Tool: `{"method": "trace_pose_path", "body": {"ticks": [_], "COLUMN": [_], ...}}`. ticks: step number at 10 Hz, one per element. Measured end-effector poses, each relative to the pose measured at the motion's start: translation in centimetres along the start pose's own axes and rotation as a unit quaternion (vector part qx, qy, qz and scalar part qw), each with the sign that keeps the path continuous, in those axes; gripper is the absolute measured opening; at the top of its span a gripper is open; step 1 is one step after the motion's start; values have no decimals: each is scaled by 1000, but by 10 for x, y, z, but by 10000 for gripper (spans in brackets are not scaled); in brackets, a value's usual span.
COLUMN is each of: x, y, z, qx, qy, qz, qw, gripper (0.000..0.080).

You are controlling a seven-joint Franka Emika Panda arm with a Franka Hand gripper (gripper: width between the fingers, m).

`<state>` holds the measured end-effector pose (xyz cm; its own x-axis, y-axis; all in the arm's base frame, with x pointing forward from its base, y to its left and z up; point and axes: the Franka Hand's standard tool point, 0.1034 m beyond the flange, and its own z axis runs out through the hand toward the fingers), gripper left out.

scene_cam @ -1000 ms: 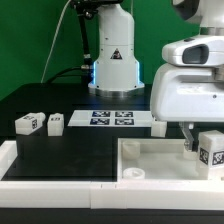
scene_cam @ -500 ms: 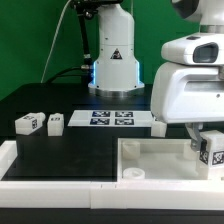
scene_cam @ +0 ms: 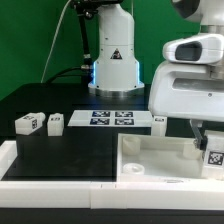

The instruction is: Assemble one leg

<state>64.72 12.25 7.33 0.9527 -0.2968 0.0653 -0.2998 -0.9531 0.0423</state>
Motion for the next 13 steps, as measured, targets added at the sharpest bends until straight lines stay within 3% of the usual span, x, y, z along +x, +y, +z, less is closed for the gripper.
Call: {"method": "trace_pose_path", "body": {"ticks": [3,6,9,10,11,12,13], "x": [1,-2,-2,-2,-2,-2,-2], "y": [13,32,36,36,36,36,36], "z": [0,-1,0,0,0,0,0], "qx": [-19,-56,-61,-61,-61,-61,-61], "qy": [-1,0,-1,-1,-1,-1,-1], "qz": [183,318,329,329,329,329,329], "qw": [983,947,942,942,942,942,942], "gripper": [301,317,341,547,547,621,641]}}
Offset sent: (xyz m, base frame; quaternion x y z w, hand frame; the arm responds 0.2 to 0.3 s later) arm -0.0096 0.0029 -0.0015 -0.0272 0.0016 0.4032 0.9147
